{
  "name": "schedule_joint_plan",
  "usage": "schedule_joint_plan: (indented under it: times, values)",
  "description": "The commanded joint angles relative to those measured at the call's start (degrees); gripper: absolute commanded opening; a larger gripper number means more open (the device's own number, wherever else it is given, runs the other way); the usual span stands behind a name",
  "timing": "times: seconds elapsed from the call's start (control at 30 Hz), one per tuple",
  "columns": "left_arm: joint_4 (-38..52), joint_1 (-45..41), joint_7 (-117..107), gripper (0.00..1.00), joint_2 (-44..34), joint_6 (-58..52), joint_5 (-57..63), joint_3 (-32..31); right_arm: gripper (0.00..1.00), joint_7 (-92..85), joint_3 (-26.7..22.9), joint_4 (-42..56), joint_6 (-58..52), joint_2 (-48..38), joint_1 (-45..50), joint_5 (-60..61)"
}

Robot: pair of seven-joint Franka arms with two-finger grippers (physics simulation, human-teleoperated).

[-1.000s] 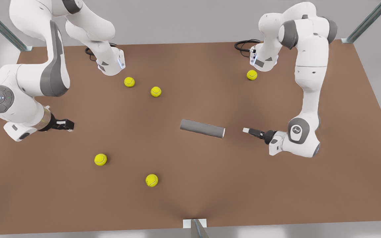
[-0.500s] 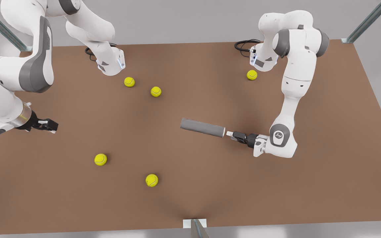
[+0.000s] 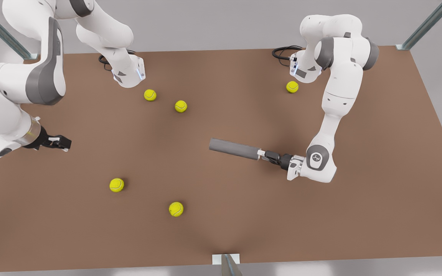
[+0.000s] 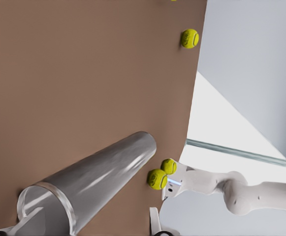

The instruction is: Put the tennis tube upright

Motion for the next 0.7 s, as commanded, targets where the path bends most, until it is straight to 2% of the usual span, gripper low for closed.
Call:
schedule_joint_plan:
  times: [0.0, 0.47, 0.5, 0.57, 0.67]
  values:
    - [0.0, 0.0, 0.0, 1.00, 0.0, 0.0, -1.6, 0.0, 1.00, 0.0, 0.0, 0.0, 0.0, 0.0, -0.1, 0.0]
    - [-1.0, -1.2, 1.0, 1.00, 0.7, 2.7, -3.5, -2.5, 1.00, 0.1, 0.0, 0.0, -3.0, 0.0, -0.3, 0.1]
    - [-1.1, -1.2, 1.0, 0.95, 0.7, 2.7, -3.5, -2.5, 1.00, 0.2, 0.0, 0.0, -4.3, 0.0, -0.3, 0.1]
    - [-1.1, -1.2, 1.5, 0.76, 0.7, 2.7, -3.4, -2.5, 1.00, 0.2, 0.0, 0.0, -4.4, 0.0, -0.3, 0.0]
    - [-1.1, -1.2, 1.5, 0.70, 0.7, 2.7, -3.2, -2.5, 1.00, 0.2, 0.0, 0.0, -4.5, 0.0, -0.4, 0.0]
